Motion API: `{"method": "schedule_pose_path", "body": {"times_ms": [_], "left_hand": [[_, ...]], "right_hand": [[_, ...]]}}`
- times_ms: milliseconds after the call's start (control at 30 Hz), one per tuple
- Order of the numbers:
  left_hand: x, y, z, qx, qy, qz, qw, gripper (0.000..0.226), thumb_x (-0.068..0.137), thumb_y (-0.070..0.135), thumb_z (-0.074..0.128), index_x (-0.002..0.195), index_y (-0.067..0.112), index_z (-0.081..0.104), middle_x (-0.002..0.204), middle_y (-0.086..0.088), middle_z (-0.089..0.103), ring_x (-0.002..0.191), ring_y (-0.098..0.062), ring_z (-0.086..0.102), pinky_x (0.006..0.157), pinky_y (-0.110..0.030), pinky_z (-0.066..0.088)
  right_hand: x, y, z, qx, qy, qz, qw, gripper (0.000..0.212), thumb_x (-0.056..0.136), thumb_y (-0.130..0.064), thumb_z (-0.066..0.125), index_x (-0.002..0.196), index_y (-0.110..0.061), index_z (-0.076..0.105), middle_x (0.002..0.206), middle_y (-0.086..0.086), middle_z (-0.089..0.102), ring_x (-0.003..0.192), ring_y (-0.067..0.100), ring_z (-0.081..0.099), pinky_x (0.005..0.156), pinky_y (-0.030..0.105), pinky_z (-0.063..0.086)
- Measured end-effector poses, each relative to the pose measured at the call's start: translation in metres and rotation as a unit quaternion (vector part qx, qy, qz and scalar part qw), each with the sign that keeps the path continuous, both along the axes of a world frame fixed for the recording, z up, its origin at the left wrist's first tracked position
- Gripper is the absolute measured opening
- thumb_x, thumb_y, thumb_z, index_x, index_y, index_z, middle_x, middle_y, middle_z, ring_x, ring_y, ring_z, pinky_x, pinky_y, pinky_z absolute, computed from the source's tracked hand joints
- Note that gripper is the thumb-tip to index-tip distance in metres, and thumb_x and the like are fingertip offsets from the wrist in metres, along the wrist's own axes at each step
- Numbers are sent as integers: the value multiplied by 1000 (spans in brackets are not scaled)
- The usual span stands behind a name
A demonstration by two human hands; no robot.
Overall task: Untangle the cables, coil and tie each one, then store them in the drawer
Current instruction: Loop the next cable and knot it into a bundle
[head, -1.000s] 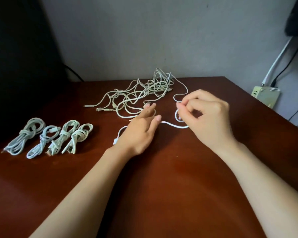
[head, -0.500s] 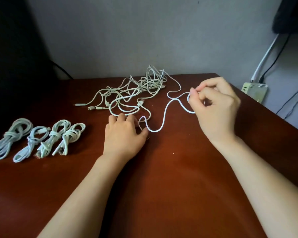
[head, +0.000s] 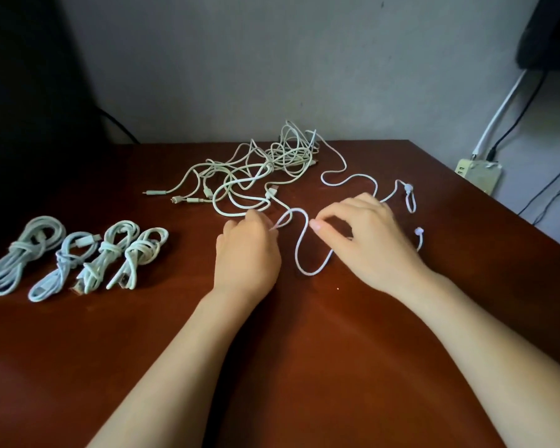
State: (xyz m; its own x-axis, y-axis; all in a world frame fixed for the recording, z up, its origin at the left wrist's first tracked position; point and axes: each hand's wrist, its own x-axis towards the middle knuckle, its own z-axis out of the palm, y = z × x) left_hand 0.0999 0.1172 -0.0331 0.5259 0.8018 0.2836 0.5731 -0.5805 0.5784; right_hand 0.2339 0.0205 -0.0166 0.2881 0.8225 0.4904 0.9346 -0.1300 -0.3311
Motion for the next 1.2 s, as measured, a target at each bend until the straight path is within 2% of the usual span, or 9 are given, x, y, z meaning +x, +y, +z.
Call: {"method": "schedule_pose_path", "body": {"times_ms": [133,267,400,533,633,767,867,967,1200], "left_hand": [[-2,-5,9,-96,-206,-76,971,9,99,12,43,93,18,41,78,7,67,73,-15,65,65,-20,46],[2,-10,13,-190,-284,-96,935,4,95,15,53,92,13,51,58,11,62,57,-15,52,63,-32,45],[5,-11,12,-283,-314,-118,898,10,93,15,56,84,15,54,72,-3,65,71,-20,60,76,-36,49],[6,-17,13,-377,-350,-175,839,10,98,12,48,88,10,48,83,-13,67,76,-21,68,81,-43,58],[5,-19,13,-362,-335,-208,844,14,101,12,43,100,1,52,93,-20,66,75,-18,67,75,-35,59],[7,-19,11,-355,-315,-223,851,22,103,10,37,103,4,58,75,-9,59,59,-11,57,73,-33,59],[11,-18,12,-389,-363,-187,826,28,103,10,35,98,8,62,68,-4,47,57,-8,47,68,-25,57],[11,-12,17,-394,-438,-143,795,25,102,9,39,97,6,63,68,-1,41,56,-5,41,68,-22,56],[-5,13,17,-368,-515,-84,769,24,100,3,40,91,5,63,66,-2,41,52,-4,45,70,-25,57]], "right_hand": [[-6,-2,0,-11,66,20,998,34,89,-53,46,103,-26,61,92,-16,62,100,12,51,91,34,40],[-9,-2,0,44,93,65,993,24,91,-42,46,100,-24,58,82,-25,55,89,9,55,80,27,39],[-9,-2,-2,86,88,68,990,9,92,-33,53,94,-26,57,78,-20,57,78,7,53,66,13,38],[-8,-2,-3,100,94,75,988,6,91,-29,59,89,-23,58,75,-9,60,75,11,56,67,27,45],[-8,-3,-4,97,90,81,988,5,90,-23,61,89,-22,57,73,-6,58,70,11,53,62,26,44],[-7,-2,-5,82,94,88,988,7,89,-25,60,89,-26,54,73,-7,57,70,10,54,63,28,46],[-2,-1,-3,104,104,69,987,6,87,-33,56,88,-33,50,80,-11,56,75,8,54,69,18,44],[5,0,0,131,98,43,986,8,90,-29,57,89,-22,53,82,-13,56,77,6,53,72,13,40],[9,0,-7,-83,115,27,989,17,93,-35,56,101,-21,62,83,-15,61,82,8,60,79,32,50]]}}
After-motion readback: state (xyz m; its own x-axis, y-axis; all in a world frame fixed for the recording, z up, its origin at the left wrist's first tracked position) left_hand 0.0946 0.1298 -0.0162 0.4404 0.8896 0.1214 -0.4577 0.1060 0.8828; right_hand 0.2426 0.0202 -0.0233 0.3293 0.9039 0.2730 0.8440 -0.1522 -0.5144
